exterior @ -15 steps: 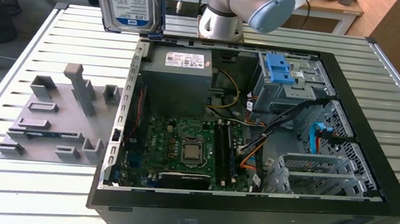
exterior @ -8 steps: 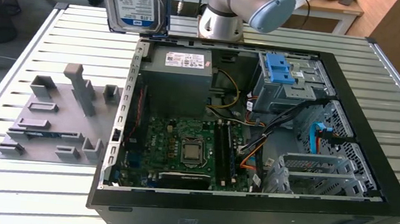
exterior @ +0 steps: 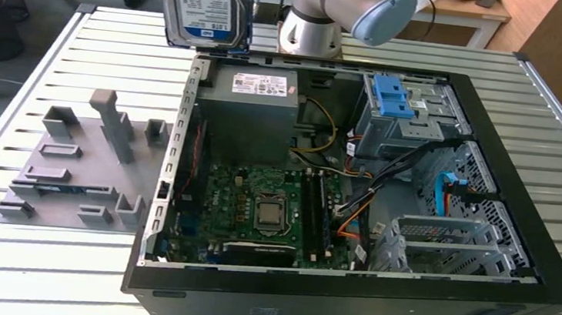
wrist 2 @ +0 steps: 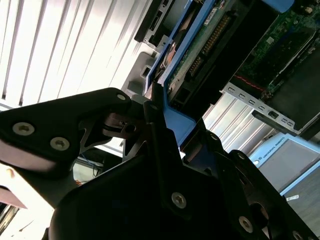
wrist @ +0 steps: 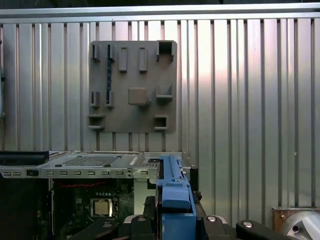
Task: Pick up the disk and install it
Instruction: 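Pick up the disk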
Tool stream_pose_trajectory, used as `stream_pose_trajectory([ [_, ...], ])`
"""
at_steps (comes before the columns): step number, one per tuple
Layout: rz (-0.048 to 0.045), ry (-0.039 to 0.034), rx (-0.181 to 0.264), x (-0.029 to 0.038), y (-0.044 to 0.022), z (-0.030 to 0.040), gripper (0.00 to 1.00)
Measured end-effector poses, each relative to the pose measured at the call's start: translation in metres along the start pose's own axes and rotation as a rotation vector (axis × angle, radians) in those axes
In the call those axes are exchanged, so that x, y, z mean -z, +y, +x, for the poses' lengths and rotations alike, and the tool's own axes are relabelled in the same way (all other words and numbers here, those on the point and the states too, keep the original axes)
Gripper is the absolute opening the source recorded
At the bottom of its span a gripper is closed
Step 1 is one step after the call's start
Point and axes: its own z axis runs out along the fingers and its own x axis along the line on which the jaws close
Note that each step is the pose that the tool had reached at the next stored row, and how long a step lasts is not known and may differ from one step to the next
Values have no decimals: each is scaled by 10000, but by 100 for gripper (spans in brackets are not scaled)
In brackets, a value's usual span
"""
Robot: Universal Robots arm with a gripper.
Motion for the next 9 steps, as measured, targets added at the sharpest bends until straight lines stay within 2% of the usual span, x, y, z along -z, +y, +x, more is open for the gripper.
stream_pose_trajectory([
  [9,0,0,0,-2,-119,-3,36],
])
